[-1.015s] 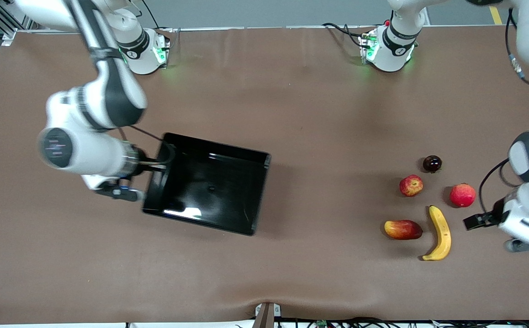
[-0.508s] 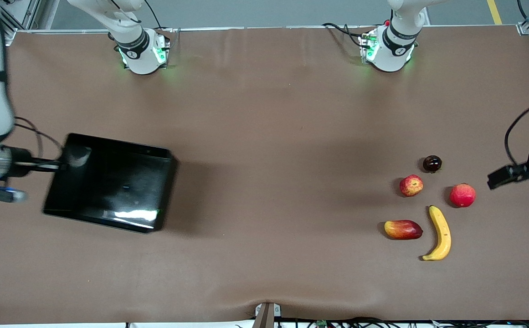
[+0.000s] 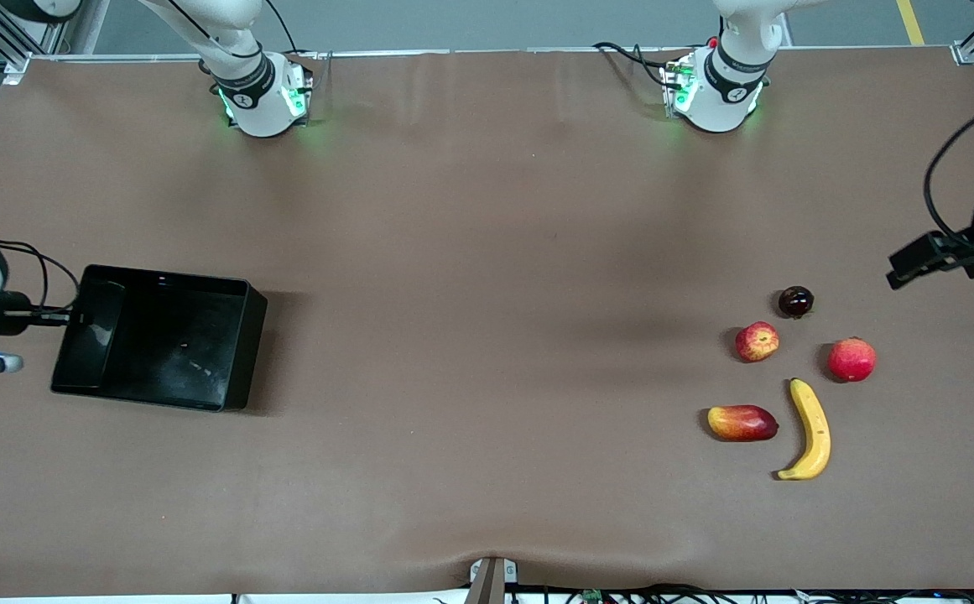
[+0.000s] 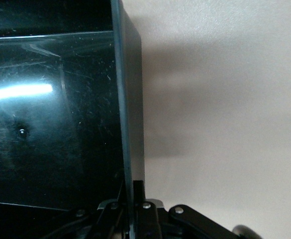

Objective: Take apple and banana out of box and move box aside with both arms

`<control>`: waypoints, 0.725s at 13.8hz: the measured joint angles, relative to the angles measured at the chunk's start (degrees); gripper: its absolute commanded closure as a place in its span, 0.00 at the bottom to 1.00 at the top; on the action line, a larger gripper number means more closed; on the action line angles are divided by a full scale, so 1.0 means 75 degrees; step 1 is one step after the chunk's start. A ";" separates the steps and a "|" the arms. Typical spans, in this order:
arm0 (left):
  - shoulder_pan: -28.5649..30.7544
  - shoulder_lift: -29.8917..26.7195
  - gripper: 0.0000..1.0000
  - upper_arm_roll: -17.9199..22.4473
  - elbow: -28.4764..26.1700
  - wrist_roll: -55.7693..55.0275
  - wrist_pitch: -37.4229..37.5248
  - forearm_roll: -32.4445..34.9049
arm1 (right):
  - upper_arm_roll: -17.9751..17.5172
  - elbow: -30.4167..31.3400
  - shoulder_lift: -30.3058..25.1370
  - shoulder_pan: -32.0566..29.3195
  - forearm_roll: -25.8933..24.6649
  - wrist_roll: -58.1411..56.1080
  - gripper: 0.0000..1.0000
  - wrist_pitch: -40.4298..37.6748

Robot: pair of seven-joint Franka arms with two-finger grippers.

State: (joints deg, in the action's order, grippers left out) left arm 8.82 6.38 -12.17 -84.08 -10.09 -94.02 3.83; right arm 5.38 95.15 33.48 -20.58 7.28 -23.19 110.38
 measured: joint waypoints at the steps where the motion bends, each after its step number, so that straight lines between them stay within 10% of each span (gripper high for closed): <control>1: -0.0388 -0.0204 0.00 0.0352 -0.0214 0.0000 0.0013 -0.0122 | -0.0039 -0.0008 0.0060 0.0015 -0.0141 -0.0042 1.00 0.0035; 2: -0.0717 -0.0411 0.00 0.0682 -0.0457 0.0000 0.0015 -0.0216 | -0.0076 -0.0031 0.0057 0.0045 -0.0373 -0.0053 1.00 0.0053; 4: -0.1103 -0.0794 0.00 0.1123 -0.0955 0.0000 -0.0001 -0.0292 | -0.0134 -0.0069 0.0056 0.0114 -0.0717 -0.0053 0.01 0.0076; 10: -0.1266 -0.1269 0.00 0.1361 -0.1409 0.0120 -0.0037 -0.0311 | -0.0159 -0.0320 0.0044 0.0129 -0.0743 -0.0107 0.00 -0.0096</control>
State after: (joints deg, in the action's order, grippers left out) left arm -0.67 -3.13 -1.96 -94.65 -9.19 -94.30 1.49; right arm 4.19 92.75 33.81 -19.61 1.71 -23.99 109.66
